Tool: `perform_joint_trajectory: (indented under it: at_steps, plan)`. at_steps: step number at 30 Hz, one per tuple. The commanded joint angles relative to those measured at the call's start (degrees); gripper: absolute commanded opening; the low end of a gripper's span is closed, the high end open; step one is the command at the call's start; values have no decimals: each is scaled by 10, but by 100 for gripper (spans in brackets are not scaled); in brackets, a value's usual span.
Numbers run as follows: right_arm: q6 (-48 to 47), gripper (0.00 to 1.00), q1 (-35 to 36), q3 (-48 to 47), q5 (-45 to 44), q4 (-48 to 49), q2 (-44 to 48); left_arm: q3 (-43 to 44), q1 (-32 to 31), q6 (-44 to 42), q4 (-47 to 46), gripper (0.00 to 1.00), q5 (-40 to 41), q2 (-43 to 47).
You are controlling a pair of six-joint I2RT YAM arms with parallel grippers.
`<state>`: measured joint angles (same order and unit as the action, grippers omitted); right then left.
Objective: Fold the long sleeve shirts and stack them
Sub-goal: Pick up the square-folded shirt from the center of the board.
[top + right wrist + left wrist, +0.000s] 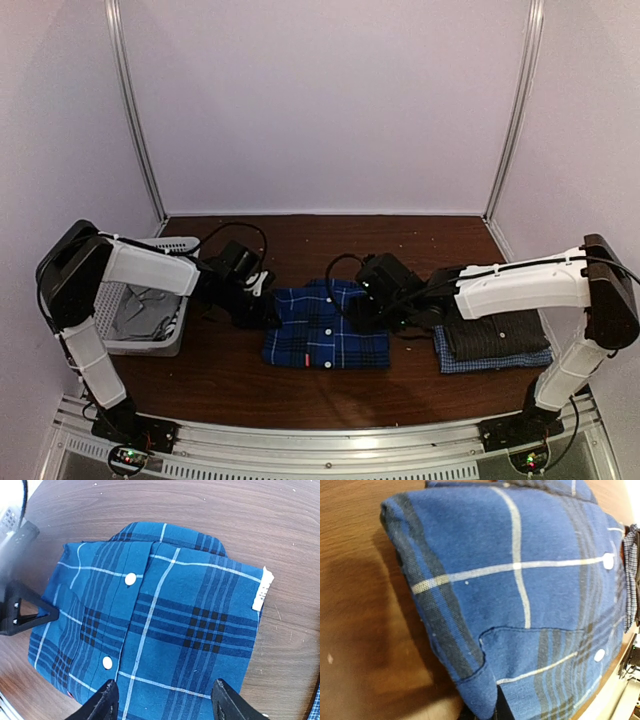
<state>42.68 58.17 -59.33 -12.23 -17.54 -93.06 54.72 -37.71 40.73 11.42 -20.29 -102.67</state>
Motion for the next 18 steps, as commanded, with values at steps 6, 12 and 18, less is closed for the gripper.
perform_joint_trajectory:
  at_steps: [6, 12, 18]
  plan:
    - [2, 60, -2, -21, 29, 30, -36, -15, 3, -34, 104, 0, 72, 116]
    - [11, 48, 2, -34, 40, 43, -72, -39, 29, -57, 156, 0, 90, 185]
    - [8, 39, 7, -70, 54, 47, -119, -34, 42, -82, 193, 0, 94, 227]
